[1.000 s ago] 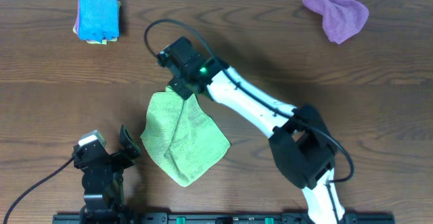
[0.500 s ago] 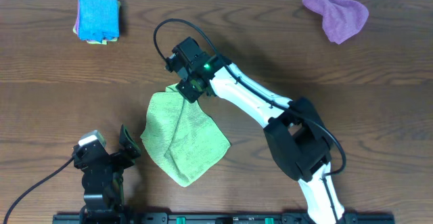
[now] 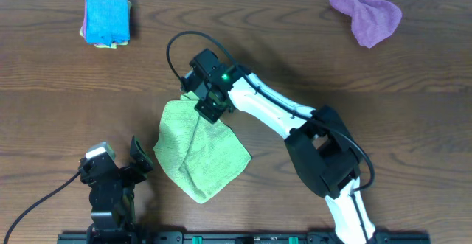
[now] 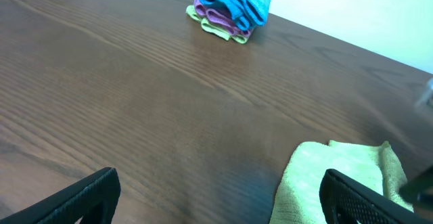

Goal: Fold the cloth

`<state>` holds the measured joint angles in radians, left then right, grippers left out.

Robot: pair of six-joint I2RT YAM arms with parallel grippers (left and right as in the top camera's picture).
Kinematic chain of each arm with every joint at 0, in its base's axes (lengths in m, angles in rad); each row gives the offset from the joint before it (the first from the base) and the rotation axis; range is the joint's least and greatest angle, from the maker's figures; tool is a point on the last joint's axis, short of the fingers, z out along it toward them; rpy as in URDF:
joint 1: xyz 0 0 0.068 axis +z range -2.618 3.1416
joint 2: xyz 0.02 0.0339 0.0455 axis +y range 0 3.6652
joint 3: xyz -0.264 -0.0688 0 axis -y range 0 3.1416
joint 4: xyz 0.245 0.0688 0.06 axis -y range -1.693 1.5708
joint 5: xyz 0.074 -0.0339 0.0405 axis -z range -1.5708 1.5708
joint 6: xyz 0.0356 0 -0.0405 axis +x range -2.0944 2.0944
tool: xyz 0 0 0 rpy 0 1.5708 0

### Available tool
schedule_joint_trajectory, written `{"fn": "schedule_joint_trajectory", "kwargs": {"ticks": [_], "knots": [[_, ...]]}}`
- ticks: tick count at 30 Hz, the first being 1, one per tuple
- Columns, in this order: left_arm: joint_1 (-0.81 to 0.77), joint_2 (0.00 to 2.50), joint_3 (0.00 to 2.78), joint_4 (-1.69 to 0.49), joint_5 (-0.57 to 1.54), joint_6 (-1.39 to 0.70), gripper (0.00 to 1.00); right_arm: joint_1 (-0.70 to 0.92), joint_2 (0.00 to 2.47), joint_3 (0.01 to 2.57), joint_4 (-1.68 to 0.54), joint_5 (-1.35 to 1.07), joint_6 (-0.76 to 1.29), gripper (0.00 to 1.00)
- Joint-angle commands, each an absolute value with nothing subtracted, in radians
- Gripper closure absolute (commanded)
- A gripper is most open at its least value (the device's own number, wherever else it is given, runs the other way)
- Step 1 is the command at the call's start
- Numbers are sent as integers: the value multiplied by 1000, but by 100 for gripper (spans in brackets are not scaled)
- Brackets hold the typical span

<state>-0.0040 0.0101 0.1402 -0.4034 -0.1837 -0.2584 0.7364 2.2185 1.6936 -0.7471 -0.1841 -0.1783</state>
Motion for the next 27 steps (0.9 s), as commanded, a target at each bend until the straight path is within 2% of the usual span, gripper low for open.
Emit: {"fn": "schedule_joint_trajectory", "kwargs": {"ticks": [1,16,23,27], "knots": [[-6,4,120,-410,-191,-258,4,745,2228,1667,-744,-194,-197,99],[-6,4,120,-410,-191,-258,5,756,2259,1615,-741,-168,-183,99],[-6,4,120,-410,-191,-259,5,750,2302,1615,-822,88,-71,99],[-6,4,120,-410,-191,-259,5,716,2302,1615,-858,142,-56,99]]}}
